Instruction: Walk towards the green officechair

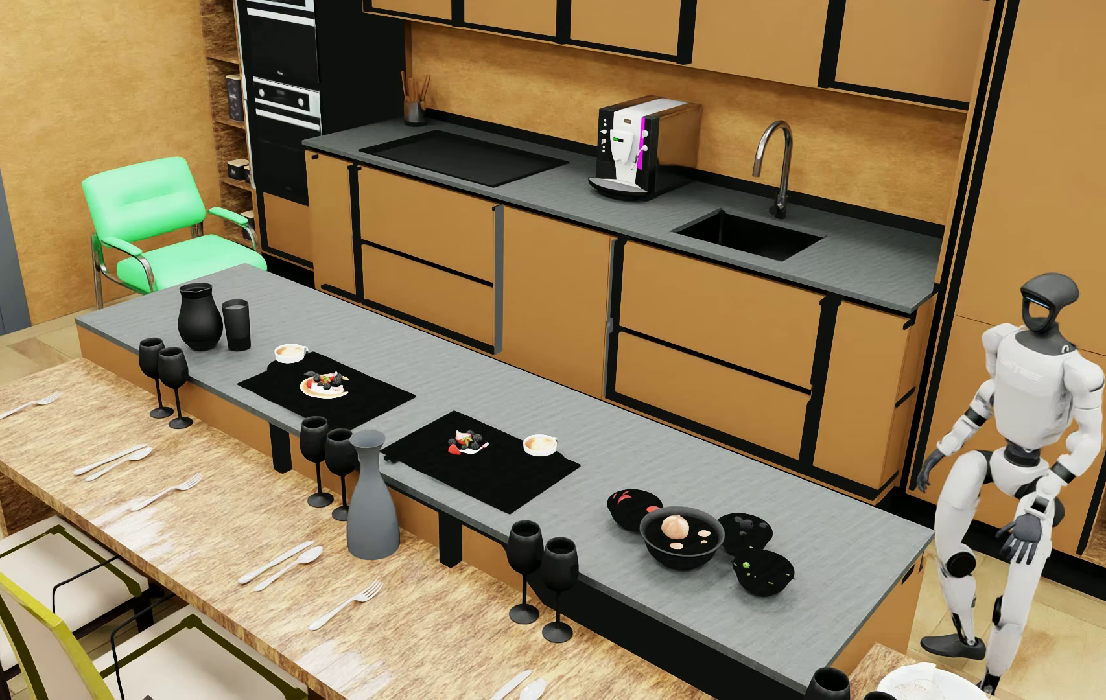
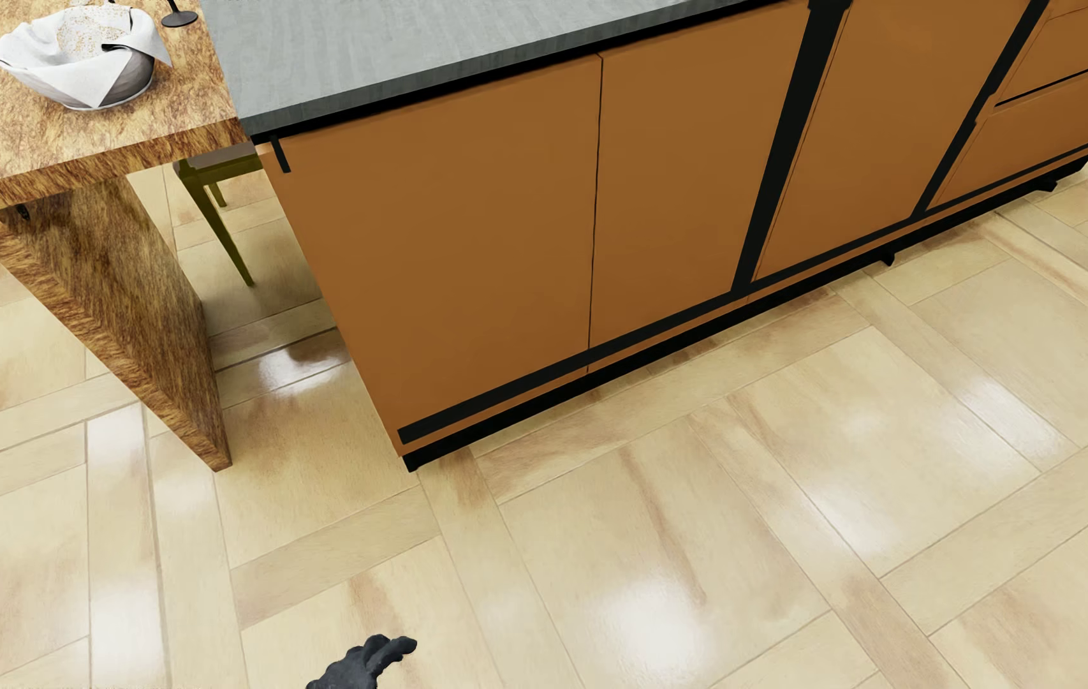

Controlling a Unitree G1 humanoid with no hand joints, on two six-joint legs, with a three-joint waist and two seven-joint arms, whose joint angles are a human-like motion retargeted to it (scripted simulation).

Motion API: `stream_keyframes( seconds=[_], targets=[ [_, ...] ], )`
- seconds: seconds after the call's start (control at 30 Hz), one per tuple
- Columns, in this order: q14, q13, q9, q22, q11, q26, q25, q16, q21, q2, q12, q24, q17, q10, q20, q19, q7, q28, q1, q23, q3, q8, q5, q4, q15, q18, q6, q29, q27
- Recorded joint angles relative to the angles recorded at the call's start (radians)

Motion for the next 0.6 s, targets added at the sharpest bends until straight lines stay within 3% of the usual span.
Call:
stream_keyframes(
  seconds=[0.07, 0.17, 0.3, 0.37, 0.4, 0.43, 0.5, 0.53, 0.57, 0.6],
  targets=[
    [0.004, -0.011, -0.003, 0.016, -0.001, 0.010, 0.000, -0.003, 0.006, 0.006, 0.004, 0.034, 0.009, 0.005, 0.000, -0.006, -0.007, 0.020, 0.000, -0.025, -0.004, -0.003, 0.003, 0.001, -0.016, -0.007, -0.008, 0.024, 0.003],
    [0.011, 0.012, -0.009, 0.041, -0.002, 0.016, 0.010, 0.000, 0.000, 0.005, 0.007, 0.029, 0.018, 0.007, 0.023, -0.013, -0.010, 0.051, -0.003, -0.075, -0.010, 0.002, 0.014, 0.011, -0.042, -0.028, -0.020, 0.063, -0.007],
    [0.038, 0.097, -0.018, -0.001, -0.027, -0.004, 0.053, -0.013, -0.009, 0.001, -0.024, -0.007, 0.020, -0.018, 0.050, -0.024, -0.003, 0.185, 0.001, -0.140, -0.023, 0.022, 0.040, 0.027, -0.049, -0.076, -0.038, 0.017, 0.006],
    [0.054, 0.159, -0.024, -0.020, -0.031, -0.008, 0.065, -0.036, -0.015, -0.009, -0.067, -0.070, 0.017, -0.030, 0.063, -0.025, 0.007, 0.142, 0.006, -0.144, -0.032, 0.046, 0.056, 0.041, -0.054, -0.106, -0.050, -0.001, 0.004],
    [0.063, 0.180, -0.026, -0.036, -0.029, 0.000, 0.068, -0.039, -0.017, -0.017, -0.089, -0.095, 0.019, -0.023, 0.060, -0.026, 0.008, 0.073, 0.003, -0.138, -0.035, 0.063, 0.066, 0.054, -0.060, -0.119, -0.056, -0.005, 0.007],
    [0.081, 0.197, -0.028, -0.056, -0.025, 0.009, 0.070, -0.035, -0.020, -0.025, -0.112, -0.101, 0.021, -0.005, 0.047, -0.034, -0.012, -0.001, -0.010, -0.131, -0.036, 0.086, 0.078, 0.068, -0.067, -0.099, -0.062, -0.010, 0.004],
    [0.081, 0.228, -0.026, -0.091, -0.017, 0.006, 0.087, -0.020, -0.043, -0.036, -0.149, -0.072, 0.031, 0.101, 0.011, -0.064, -0.149, -0.098, -0.083, -0.123, -0.026, 0.144, 0.105, 0.070, -0.078, 0.066, -0.074, -0.045, -0.025],
    [0.047, 0.238, -0.022, -0.097, -0.013, -0.001, 0.107, -0.016, -0.062, -0.039, -0.158, -0.050, 0.037, 0.206, -0.004, -0.074, -0.263, -0.117, -0.144, -0.123, -0.016, 0.177, 0.117, 0.037, -0.084, 0.111, -0.081, -0.074, -0.044],
    [0.005, 0.243, -0.019, -0.096, -0.008, -0.003, 0.126, -0.014, -0.076, -0.039, -0.159, -0.029, 0.038, 0.338, -0.013, -0.082, -0.397, -0.124, -0.215, -0.124, -0.004, 0.211, 0.124, -0.039, -0.090, 0.085, -0.088, -0.101, -0.061],
    [-0.027, 0.237, -0.016, -0.091, -0.004, -0.002, 0.139, -0.012, -0.079, -0.039, -0.149, -0.013, 0.031, 0.468, -0.014, -0.094, -0.509, -0.128, -0.281, -0.128, 0.007, 0.244, 0.132, -0.135, -0.096, 0.023, -0.094, -0.119, -0.077]
  ],
)
